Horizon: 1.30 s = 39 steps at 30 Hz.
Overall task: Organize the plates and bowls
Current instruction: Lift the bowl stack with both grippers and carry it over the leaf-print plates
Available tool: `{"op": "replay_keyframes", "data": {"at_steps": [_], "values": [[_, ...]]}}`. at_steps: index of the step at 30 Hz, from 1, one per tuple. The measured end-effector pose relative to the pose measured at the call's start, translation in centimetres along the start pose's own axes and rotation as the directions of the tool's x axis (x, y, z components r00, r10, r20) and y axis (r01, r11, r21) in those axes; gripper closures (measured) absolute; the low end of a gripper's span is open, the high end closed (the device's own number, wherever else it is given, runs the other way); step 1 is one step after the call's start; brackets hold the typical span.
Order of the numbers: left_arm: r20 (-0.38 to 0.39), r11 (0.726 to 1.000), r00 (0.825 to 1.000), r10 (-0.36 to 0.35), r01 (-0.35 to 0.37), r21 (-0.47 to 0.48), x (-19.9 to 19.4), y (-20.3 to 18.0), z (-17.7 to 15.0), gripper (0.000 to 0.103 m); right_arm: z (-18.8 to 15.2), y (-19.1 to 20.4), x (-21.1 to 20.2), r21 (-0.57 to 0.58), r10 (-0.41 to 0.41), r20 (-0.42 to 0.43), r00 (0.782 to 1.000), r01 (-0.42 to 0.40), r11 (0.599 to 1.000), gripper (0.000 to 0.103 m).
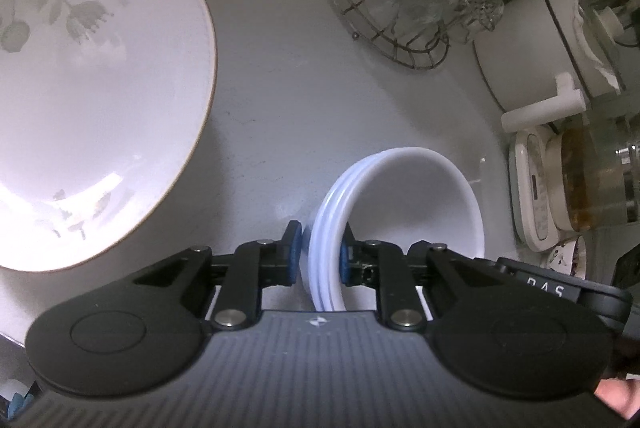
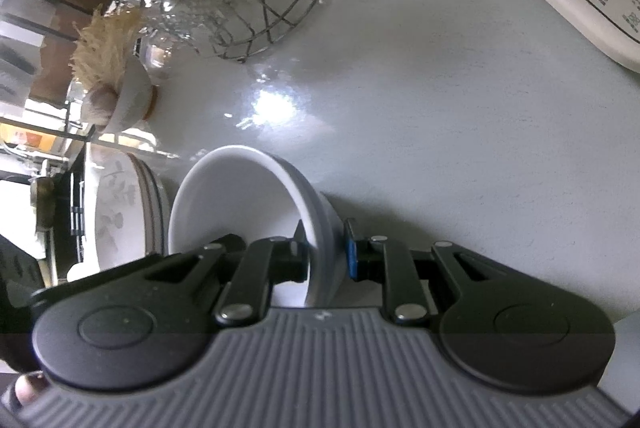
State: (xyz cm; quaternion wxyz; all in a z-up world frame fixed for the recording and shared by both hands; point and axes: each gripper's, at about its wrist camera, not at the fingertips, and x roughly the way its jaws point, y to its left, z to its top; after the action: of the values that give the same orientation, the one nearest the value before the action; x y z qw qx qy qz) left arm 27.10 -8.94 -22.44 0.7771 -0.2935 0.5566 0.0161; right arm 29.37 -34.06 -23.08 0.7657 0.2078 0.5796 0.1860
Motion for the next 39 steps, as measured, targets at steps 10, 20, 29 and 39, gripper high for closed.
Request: {"op": "replay_keyframes", "data": {"at_steps": [10,20,29,39], "values": [[0.03,1.0,0.999,-0.023,0.023,-0.006,-3.2,-1.0,0.2,0.081,0.1,2.0,-2.9,-0.047,0.013,0.029,0.999,-0.011,0.999,0.083],[0.086,0.998,0.994,-0.065,0.062,0.029,-8.4,0.4,0.9,0.08,0.2,6.1,-4.4,-0.078,0.044,0.065,0.997,-0.039,0.996,0.082],[0.171,0.998,0.983,-0.065,0.065,0.005,-12.3,4.8,2.5,0.08,-0.1,12.3,-2.9,-0.186,0.067,0.089,0.994,-0.05,0.981,0.081],[0.231,0.997,0.973,-0.009,0.025,-0.067,-13.9,12.0,4.4,0.08,-1.5,19.0,2.7,-0.264,0.055,0.04,0.998,-0.042,0.964,0.082]]}}
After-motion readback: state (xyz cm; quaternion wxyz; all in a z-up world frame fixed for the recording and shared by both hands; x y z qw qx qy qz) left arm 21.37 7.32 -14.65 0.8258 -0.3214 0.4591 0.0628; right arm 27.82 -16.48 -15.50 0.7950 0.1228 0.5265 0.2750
